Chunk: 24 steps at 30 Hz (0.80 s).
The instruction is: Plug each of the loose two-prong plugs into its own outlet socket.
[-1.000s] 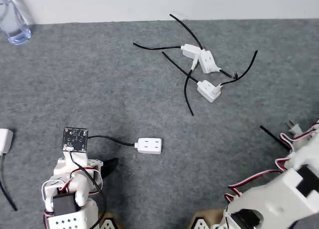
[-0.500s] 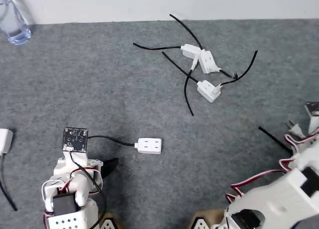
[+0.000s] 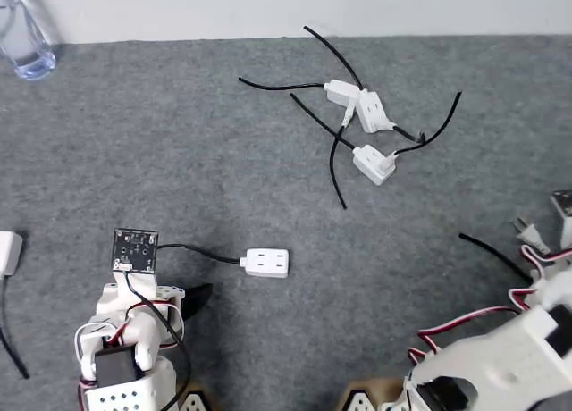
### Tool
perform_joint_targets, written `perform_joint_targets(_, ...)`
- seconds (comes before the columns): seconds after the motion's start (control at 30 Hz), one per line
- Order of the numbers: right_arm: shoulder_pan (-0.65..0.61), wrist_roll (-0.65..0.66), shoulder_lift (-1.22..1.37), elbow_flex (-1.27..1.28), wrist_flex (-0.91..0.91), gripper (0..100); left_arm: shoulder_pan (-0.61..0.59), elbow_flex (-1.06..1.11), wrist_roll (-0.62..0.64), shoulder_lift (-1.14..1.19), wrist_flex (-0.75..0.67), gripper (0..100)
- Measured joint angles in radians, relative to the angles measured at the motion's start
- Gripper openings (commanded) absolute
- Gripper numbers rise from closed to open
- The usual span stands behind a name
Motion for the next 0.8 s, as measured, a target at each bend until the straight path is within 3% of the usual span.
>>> perform_joint_targets(0.23,-0.046,-0.121,-0.11,0.028,0.158,0.7,0.0,0.0,0.0,0.0,0.0,42)
perform_joint_targets(0.53,-0.292,-0.325,-0.42,0.026,0.393,0.7,0.0,0.0,0.0,0.0,0.0,42)
perform_joint_targets(0.8,-0.512,-0.69,-0.559,0.032,0.494,0.7,0.0,0.0,0.0,0.0,0.0,42)
